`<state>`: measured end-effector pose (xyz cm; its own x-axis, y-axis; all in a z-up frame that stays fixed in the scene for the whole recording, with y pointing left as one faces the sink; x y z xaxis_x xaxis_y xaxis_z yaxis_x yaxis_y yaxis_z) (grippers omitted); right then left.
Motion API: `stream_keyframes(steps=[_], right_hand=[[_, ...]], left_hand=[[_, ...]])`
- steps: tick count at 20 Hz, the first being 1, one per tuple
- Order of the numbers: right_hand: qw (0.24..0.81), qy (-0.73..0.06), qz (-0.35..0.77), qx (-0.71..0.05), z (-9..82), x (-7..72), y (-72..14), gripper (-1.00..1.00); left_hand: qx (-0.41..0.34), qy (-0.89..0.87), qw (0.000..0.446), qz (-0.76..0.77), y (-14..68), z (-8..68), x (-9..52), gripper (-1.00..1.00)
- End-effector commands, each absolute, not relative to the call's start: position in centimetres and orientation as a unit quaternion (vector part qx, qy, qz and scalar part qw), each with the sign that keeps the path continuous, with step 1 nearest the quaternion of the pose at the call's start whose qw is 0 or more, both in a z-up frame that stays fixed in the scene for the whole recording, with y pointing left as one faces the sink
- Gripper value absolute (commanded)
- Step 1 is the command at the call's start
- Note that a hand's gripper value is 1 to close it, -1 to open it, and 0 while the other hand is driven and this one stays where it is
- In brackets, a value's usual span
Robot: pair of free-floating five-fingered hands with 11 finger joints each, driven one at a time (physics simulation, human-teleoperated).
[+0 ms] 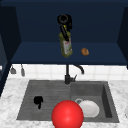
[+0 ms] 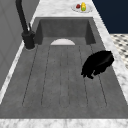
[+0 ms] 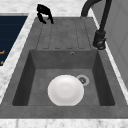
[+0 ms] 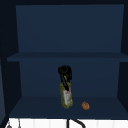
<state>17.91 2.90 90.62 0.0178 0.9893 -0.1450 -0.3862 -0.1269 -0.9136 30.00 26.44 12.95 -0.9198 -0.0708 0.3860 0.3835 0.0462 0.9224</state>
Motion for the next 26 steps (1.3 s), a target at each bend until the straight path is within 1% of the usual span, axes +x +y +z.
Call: stream_keyframes(steps=[1,7,14,26], right_hand=[[0.56,-0.36,0.596,-0.45,89.6,21.0,4.0,1.0],[0.569,-0.378,0.586,-0.435,88.2,26.0,4.3,1.0],[0.577,-0.376,0.591,-0.42,84.9,31.6,4.6,1.0],[0.574,-0.373,0.592,-0.424,76.6,41.5,4.7,1.0]], left_hand=[[-0.111,-0.704,0.167,-0.682,26.4,13.0,30.0,0.0],[-0.111,-0.704,0.167,-0.682,26.4,13.0,30.0,0.0],[-0.111,-0.704,0.167,-0.682,26.4,13.0,30.0,0.0],[-0.111,-0.704,0.167,-0.682,26.4,13.0,30.0,0.0]])
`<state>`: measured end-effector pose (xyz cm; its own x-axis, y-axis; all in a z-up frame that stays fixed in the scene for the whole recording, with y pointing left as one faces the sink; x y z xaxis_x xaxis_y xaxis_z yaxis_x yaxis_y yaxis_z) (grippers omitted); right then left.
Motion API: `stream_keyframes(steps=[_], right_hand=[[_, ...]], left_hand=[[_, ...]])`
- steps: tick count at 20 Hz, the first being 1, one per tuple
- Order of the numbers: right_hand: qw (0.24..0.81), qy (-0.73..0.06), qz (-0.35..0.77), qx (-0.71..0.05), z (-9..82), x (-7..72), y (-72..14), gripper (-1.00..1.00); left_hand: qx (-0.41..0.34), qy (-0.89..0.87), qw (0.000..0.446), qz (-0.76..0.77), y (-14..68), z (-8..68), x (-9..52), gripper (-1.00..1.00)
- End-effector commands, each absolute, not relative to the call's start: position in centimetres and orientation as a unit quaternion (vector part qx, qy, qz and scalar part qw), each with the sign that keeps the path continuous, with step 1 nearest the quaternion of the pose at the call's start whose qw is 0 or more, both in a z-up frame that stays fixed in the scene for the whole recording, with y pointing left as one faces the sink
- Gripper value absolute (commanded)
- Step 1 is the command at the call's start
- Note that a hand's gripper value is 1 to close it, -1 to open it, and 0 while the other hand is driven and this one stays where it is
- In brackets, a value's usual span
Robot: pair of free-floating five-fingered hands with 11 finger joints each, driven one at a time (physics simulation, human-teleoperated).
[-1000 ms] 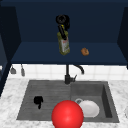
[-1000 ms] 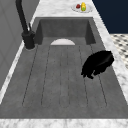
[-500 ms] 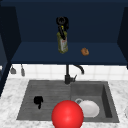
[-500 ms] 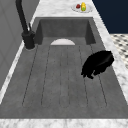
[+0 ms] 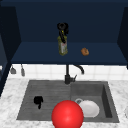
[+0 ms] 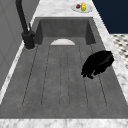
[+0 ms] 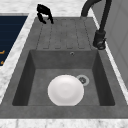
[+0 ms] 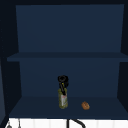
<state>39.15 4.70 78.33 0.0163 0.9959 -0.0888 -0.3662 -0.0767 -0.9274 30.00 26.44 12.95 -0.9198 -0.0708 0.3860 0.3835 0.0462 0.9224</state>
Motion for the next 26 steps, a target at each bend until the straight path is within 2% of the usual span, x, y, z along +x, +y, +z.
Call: stream_keyframes(steps=[1,12,19,26], right_hand=[[0.575,-0.375,0.591,-0.424,76.0,42.2,4.7,1.0],[0.579,-0.378,0.578,-0.433,73.6,50.3,4.6,1.0],[0.554,-0.4,0.573,-0.452,71.3,50.4,4.5,1.0],[0.57,-0.381,0.582,-0.437,70.9,52.3,4.4,1.0]], left_hand=[[-0.111,-0.704,0.167,-0.682,26.4,13.0,30.0,0.0],[-0.111,-0.704,0.167,-0.682,26.4,13.0,30.0,0.0],[-0.111,-0.704,0.167,-0.682,26.4,13.0,30.0,0.0],[-0.111,-0.704,0.167,-0.682,26.4,13.0,30.0,0.0]])
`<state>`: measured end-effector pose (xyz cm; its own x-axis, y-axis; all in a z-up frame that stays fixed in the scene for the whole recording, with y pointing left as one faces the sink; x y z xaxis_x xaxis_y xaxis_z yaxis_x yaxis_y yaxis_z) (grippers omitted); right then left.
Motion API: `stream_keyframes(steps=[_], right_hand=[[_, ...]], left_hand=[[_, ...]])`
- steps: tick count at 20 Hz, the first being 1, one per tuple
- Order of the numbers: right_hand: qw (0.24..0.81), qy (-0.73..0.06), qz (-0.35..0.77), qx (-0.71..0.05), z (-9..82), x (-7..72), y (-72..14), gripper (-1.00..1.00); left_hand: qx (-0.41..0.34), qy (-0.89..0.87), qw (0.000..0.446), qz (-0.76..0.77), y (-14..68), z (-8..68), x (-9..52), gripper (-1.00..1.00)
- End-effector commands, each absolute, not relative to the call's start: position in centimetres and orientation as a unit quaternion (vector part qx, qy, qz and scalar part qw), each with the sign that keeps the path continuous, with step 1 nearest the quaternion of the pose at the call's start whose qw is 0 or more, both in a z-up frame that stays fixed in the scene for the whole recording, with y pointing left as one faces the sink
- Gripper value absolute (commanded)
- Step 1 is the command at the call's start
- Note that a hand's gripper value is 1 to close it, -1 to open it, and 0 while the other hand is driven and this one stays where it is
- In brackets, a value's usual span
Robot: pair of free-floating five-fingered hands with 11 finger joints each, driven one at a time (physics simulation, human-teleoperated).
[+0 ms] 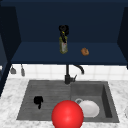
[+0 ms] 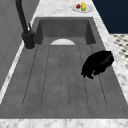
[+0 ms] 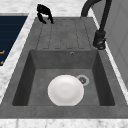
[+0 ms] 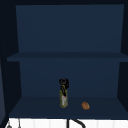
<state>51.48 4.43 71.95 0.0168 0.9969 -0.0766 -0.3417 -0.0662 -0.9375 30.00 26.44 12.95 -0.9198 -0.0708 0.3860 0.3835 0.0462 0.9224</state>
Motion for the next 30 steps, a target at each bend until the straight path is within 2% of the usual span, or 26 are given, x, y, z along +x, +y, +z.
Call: stream_keyframes(steps=[1,10,14,17,23,24,30], right_hand=[[0.571,-0.379,0.586,-0.432,71.0,52.7,4.4,1.0],[0.61,-0.335,0.618,-0.366,70.9,53.5,4.1,1.0],[0.608,-0.337,0.617,-0.368,71.4,52.8,4.3,1.0],[0.588,-0.358,0.606,-0.4,71.4,53.8,4.4,1.0],[0.592,-0.35,0.61,-0.393,71.8,54.0,4.0,1.0],[0.594,-0.35,0.61,-0.391,71.9,54.1,4.0,-1.0],[0.586,-0.338,0.615,-0.404,73.0,54.4,3.9,-1.0]], left_hand=[[-0.111,-0.704,0.167,-0.682,26.4,13.0,30.0,0.0],[-0.111,-0.704,0.167,-0.682,26.4,13.0,30.0,0.0],[-0.111,-0.704,0.167,-0.682,26.4,13.0,30.0,0.0],[-0.111,-0.704,0.167,-0.682,26.4,13.0,30.0,0.0],[-0.111,-0.704,0.167,-0.682,26.4,13.0,30.0,0.0],[-0.111,-0.704,0.167,-0.682,26.4,13.0,30.0,0.0],[-0.111,-0.704,0.167,-0.682,26.4,13.0,30.0,0.0]])
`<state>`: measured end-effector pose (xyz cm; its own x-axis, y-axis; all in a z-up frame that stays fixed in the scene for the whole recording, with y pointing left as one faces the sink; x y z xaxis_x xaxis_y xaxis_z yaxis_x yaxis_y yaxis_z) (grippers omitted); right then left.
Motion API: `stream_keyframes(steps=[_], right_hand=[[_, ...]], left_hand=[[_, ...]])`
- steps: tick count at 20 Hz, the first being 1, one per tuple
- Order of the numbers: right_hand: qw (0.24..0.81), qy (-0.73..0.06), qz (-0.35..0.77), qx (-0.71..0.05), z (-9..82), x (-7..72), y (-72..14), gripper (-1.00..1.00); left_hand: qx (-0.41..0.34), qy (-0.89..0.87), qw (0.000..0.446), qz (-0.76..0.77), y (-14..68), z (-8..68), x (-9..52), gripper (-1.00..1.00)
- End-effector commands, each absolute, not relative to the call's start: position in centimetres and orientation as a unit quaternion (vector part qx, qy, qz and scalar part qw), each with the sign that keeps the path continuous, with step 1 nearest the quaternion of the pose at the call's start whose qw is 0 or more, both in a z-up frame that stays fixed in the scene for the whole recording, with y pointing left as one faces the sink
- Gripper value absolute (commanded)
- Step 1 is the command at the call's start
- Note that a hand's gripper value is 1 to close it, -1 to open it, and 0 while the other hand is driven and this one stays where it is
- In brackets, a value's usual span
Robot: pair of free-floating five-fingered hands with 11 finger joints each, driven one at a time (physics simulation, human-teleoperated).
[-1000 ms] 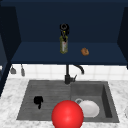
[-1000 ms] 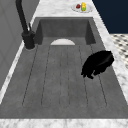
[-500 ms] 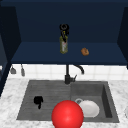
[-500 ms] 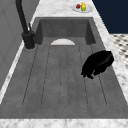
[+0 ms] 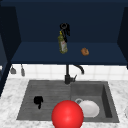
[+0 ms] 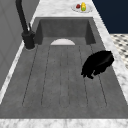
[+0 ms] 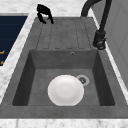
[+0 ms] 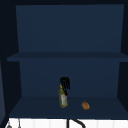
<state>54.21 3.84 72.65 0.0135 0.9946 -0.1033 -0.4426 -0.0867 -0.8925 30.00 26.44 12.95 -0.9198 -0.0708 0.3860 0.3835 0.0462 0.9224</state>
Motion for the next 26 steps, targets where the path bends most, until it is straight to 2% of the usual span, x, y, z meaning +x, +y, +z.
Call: stream_keyframes(steps=[1,9,17,26], right_hand=[[0.585,-0.334,0.619,-0.404,73.3,54.7,4.0,-1.0],[0.583,-0.331,0.622,-0.405,77.2,55.3,3.4,-1.0],[0.588,-0.372,0.609,-0.38,78.3,55.4,-1.3,-1.0],[0.595,-0.371,0.613,-0.365,77.4,55.3,-7.4,-1.0]], left_hand=[[-0.111,-0.704,0.167,-0.682,26.4,13.0,30.0,0.0],[-0.111,-0.704,0.167,-0.682,26.4,13.0,30.0,0.0],[-0.111,-0.704,0.167,-0.682,26.4,13.0,30.0,0.0],[-0.111,-0.704,0.167,-0.682,26.4,13.0,30.0,0.0]])
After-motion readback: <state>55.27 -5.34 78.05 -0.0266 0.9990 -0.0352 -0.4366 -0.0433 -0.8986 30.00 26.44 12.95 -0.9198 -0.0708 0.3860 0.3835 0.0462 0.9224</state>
